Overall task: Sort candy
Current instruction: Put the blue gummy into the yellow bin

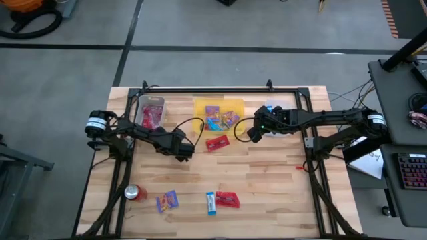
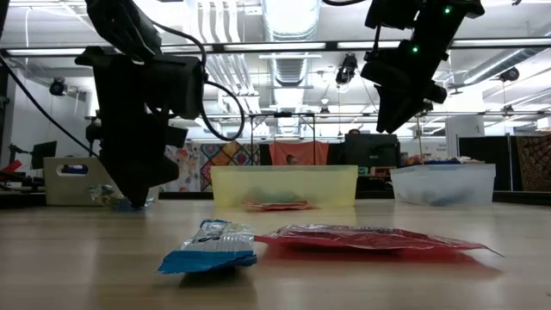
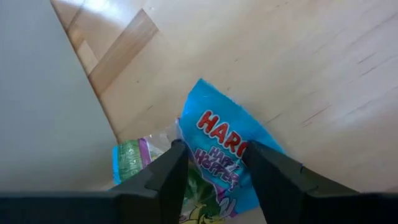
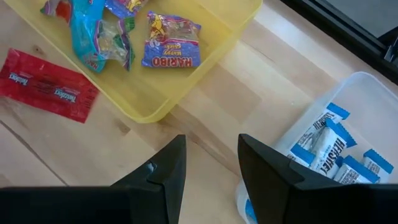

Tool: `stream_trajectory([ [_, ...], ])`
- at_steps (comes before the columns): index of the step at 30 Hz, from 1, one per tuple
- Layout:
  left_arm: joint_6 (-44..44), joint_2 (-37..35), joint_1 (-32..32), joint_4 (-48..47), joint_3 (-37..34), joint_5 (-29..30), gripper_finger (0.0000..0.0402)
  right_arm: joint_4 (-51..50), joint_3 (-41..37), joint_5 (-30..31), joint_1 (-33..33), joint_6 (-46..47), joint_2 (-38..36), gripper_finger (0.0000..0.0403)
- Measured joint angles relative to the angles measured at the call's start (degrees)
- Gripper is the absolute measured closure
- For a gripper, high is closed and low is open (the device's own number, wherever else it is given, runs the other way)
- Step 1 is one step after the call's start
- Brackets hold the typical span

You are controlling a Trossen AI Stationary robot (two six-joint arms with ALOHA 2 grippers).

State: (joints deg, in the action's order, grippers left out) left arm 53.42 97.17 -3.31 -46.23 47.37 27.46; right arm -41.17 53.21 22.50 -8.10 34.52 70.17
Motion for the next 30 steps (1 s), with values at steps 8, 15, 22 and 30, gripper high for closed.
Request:
stream_trajectory([
  [8,-0.23,0.14,0.00,0.22,-0.07,-0.60,0.0353,0.04,0.01,-0.06,0.00,0.01,0.00,0.0266],
  [15,-0.25,0.01,-0.43,0.06,-0.22,0.35,0.0394,0.04,0.02,-0.11,0.27,-0.07,0.02,0.0266],
  [22,-0.87,-3.64,-3.42,0.12,-0.31,0.04,0.0401,0.35,0.02,-0.10,4.71,-1.11,0.02,0.0266],
  [30,-2.26,-12.04,-9.38,1.39,-0.28,2.31,0.0401,6.37,0.00,0.01,11.90,-4.53,0.07,0.0266],
])
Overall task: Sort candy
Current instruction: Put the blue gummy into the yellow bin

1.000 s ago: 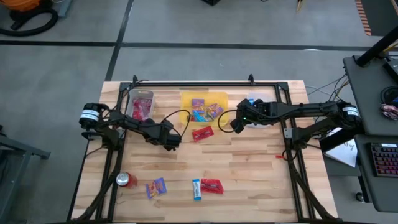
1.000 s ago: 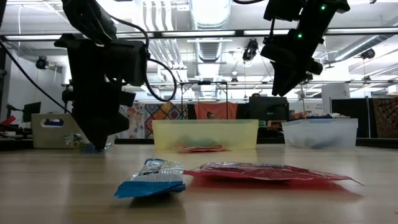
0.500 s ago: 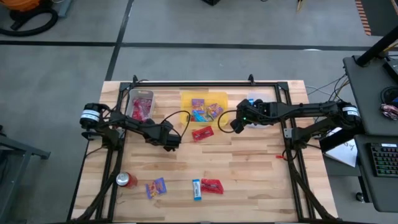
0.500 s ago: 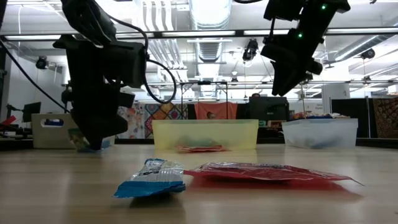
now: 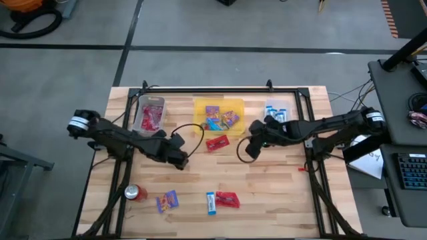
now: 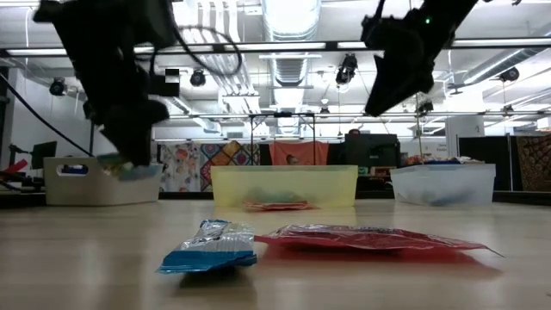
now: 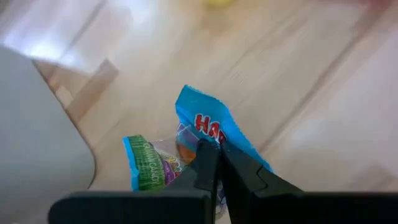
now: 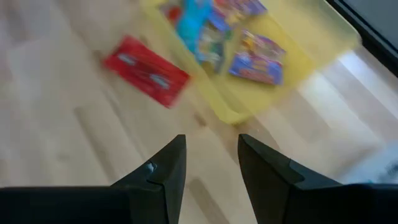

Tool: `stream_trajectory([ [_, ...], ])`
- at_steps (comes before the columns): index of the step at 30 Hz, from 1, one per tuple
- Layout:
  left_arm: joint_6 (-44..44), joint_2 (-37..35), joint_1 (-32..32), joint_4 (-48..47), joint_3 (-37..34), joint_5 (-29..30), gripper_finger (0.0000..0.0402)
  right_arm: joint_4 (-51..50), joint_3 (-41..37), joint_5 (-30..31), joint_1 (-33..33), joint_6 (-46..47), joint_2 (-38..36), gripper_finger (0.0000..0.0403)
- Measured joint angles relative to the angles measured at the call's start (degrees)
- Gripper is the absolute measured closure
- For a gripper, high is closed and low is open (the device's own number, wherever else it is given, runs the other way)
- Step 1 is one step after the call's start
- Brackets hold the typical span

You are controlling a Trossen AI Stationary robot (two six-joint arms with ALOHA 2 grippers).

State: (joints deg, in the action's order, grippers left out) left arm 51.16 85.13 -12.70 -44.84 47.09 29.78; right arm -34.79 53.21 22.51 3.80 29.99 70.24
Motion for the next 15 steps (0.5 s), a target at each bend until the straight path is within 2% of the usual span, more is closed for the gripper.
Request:
stream_trajectory([
  [3,-1.04,-3.53,-2.06,0.97,0.00,2.60,0.0401,3.05,0.00,0.01,2.00,-2.42,0.00,0.0266],
  [7,-6.77,-7.61,-3.54,6.09,0.00,5.29,0.0401,6.27,0.00,0.02,3.77,-5.07,0.02,0.0266],
  [15,-27.76,-10.28,-1.20,25.51,0.00,8.32,0.0401,7.02,-0.04,0.03,5.86,-6.73,0.02,0.0266],
])
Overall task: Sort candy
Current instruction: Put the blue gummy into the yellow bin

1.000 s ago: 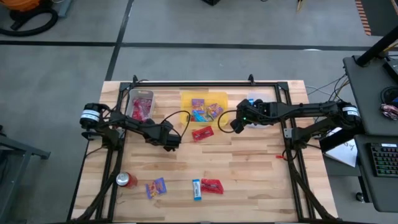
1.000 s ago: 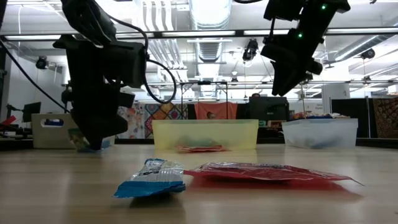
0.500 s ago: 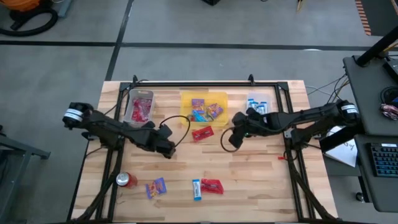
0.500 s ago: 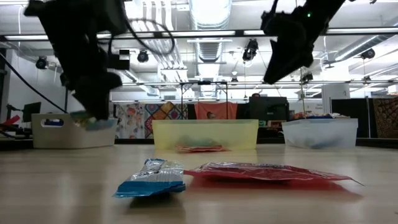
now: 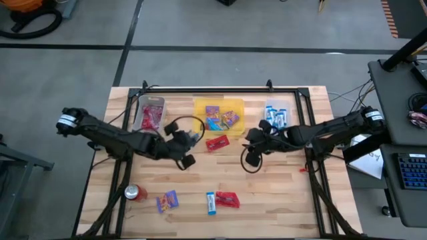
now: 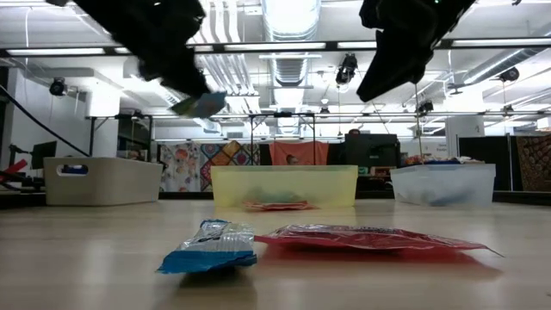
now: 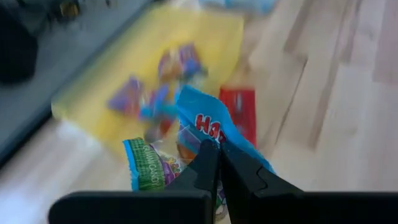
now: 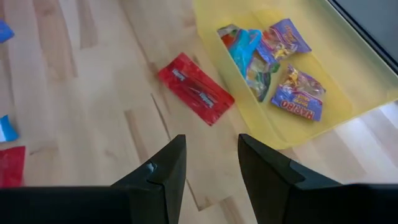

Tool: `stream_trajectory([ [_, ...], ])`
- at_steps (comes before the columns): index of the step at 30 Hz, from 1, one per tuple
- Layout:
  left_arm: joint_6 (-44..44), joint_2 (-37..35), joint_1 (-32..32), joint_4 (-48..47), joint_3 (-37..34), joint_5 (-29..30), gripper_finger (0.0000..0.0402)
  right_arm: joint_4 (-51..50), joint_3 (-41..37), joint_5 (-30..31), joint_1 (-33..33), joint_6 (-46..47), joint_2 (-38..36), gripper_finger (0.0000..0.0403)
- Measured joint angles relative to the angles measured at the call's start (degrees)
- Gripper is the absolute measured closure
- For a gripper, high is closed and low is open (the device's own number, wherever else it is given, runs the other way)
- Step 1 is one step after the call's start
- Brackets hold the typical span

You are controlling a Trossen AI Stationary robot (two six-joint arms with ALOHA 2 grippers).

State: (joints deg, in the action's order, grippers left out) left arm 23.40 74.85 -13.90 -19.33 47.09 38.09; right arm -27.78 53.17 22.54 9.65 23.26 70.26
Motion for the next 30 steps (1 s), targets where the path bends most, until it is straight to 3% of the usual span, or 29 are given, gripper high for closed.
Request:
stream_trajectory([
  [5,-11.30,0.43,4.53,9.78,0.00,0.01,0.0401,-0.06,0.00,-0.01,1.29,0.03,0.00,0.0266],
  [10,-16.79,0.90,10.92,13.81,0.00,-2.39,0.0401,-0.06,0.00,0.01,2.52,0.80,0.00,0.0266],
  [16,-18.91,0.94,20.03,17.01,0.00,-15.38,0.0401,-0.01,0.00,0.01,3.56,3.18,0.00,0.0266],
  [22,-18.41,0.96,25.85,17.33,0.00,-16.58,0.0401,0.23,-0.02,0.05,4.13,5.08,0.00,0.0266],
  [30,-19.32,5.29,26.68,25.24,0.00,-16.66,0.0401,0.47,-0.05,1.11,4.10,5.39,0.02,0.0266],
])
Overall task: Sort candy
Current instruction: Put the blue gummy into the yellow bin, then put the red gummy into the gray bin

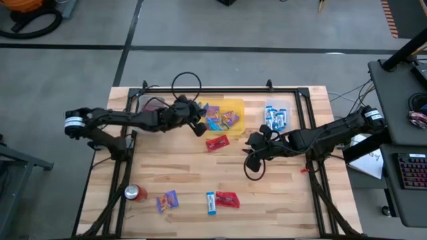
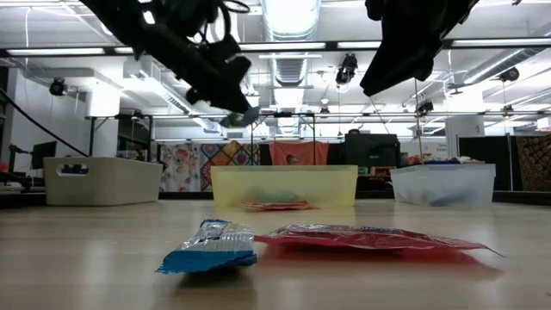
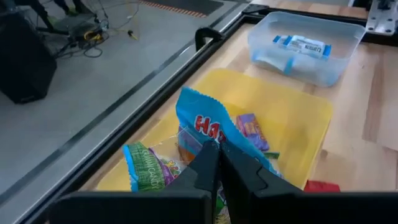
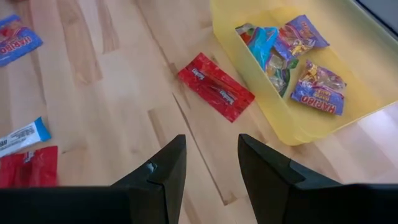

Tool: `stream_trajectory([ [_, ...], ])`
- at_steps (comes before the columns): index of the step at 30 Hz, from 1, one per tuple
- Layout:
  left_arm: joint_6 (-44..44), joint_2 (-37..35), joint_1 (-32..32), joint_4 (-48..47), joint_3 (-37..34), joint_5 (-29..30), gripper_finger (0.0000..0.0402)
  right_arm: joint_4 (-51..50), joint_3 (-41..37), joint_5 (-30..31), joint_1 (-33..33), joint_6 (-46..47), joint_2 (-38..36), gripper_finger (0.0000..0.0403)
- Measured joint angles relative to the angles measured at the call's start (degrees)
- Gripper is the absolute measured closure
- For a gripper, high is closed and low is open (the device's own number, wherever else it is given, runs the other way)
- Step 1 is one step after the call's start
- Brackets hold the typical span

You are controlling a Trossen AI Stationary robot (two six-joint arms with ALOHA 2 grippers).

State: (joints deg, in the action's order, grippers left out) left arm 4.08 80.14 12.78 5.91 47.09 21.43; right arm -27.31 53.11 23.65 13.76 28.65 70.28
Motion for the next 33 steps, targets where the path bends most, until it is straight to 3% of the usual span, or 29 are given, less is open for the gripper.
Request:
stream_trajectory([
  [6,0.39,6.89,0.43,1.10,2.04,-0.01,0.0382,0.18,-0.01,0.37,0.00,0.48,0.00,0.0266],
  [16,1.08,8.88,-1.07,-3.06,3.89,0.06,0.0281,0.88,-0.21,0.40,0.00,0.93,0.00,0.0266],
  [26,3.50,3.04,-15.81,-8.62,3.77,0.02,0.0262,7.97,-1.76,0.53,0.00,0.88,6.39,0.0266],
  [33,-1.92,4.04,-27.30,-9.22,0.48,-0.04,0.0262,12.38,-1.87,0.42,0.39,1.17,13.68,0.0266],
])
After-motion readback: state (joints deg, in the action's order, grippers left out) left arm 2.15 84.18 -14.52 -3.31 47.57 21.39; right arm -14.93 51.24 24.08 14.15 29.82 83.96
